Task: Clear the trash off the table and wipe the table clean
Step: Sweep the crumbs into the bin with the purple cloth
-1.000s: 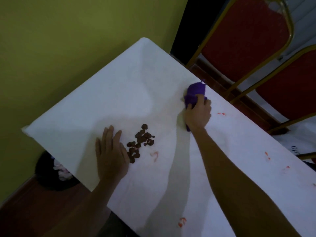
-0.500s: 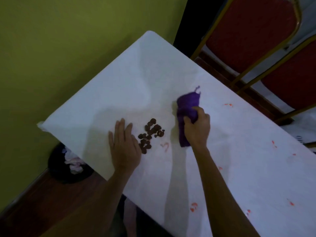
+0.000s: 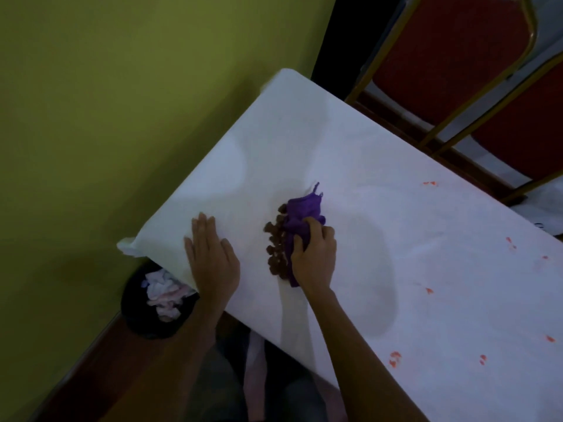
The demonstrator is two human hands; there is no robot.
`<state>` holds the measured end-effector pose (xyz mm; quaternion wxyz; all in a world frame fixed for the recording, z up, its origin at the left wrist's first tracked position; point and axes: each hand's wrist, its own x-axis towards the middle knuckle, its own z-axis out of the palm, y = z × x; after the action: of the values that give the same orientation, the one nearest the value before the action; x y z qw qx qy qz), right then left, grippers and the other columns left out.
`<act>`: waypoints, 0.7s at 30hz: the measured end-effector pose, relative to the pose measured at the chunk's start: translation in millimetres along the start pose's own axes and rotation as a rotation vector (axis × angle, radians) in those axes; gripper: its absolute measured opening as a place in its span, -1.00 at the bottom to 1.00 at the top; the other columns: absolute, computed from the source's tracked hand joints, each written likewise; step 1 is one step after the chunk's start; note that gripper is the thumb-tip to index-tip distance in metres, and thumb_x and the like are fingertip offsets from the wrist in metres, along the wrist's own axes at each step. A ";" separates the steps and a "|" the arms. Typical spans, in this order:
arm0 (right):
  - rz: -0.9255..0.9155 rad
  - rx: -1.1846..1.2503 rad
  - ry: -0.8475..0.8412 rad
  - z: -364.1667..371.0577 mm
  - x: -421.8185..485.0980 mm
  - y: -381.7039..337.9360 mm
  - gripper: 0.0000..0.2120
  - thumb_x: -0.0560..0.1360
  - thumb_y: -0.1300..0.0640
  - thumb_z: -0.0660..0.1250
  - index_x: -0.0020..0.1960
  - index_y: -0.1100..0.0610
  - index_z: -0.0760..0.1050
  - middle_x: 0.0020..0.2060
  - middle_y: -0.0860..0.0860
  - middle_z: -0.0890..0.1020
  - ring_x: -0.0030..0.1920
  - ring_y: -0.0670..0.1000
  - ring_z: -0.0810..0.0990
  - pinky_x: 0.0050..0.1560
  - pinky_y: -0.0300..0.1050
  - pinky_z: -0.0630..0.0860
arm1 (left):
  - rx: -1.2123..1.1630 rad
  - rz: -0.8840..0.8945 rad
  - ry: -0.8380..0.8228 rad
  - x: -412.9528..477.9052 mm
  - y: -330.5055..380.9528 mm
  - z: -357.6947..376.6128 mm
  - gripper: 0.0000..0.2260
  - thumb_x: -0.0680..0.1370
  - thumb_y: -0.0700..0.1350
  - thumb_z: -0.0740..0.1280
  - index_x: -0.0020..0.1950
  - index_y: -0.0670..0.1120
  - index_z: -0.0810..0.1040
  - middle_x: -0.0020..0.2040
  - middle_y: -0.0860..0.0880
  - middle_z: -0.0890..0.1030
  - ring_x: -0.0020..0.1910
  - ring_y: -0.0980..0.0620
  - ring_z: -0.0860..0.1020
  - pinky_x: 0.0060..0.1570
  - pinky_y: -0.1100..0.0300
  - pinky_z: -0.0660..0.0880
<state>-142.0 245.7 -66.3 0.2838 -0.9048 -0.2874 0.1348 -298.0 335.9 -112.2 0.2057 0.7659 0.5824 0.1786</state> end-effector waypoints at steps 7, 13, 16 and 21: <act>-0.120 -0.014 -0.131 41.0 -8.7 -54.2 -0.66 0.56 0.10 0.33 0.31 0.04 0.41 0.09 0.08 0.48 -0.04 0.06 0.51 -0.09 -0.04 0.56 | 0.110 0.056 0.075 34.5 -31.7 -14.7 -0.60 0.66 -0.15 0.09 0.50 -0.18 0.32 0.56 -0.15 0.27 0.59 -0.08 0.16 0.54 -0.18 0.06; -0.004 0.006 -0.015 7.1 14.1 -34.1 -0.68 0.54 0.08 0.35 0.28 0.01 0.43 0.09 0.04 0.46 0.01 0.05 0.52 -0.04 -0.14 0.46 | 0.142 0.042 0.051 36.6 -28.8 -16.3 -0.61 0.66 -0.14 0.08 0.49 -0.16 0.34 0.57 -0.13 0.25 0.59 -0.06 0.14 0.53 -0.19 0.07; 0.100 -0.039 0.067 -0.5 40.3 -21.4 -0.65 0.53 0.11 0.36 0.30 0.01 0.43 0.11 0.09 0.47 0.07 0.13 0.52 -0.01 -0.06 0.50 | 0.144 0.042 0.061 38.2 -29.4 -16.9 -0.61 0.66 -0.16 0.07 0.48 -0.15 0.35 0.57 -0.13 0.26 0.59 -0.06 0.14 0.51 -0.19 0.10; -0.038 -0.039 -0.019 27.7 62.4 -48.0 -0.66 0.52 0.15 0.37 0.28 0.04 0.47 0.11 0.10 0.51 0.08 0.12 0.50 0.01 -0.09 0.48 | 0.158 0.039 0.039 38.1 -28.1 -18.0 -0.61 0.65 -0.15 0.09 0.48 -0.15 0.35 0.57 -0.13 0.26 0.59 -0.07 0.14 0.51 -0.20 0.09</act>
<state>-124.7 327.4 -65.2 0.2661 -0.9032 -0.3096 0.1323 -320.4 381.4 -110.3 0.1297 0.7872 0.5837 0.1510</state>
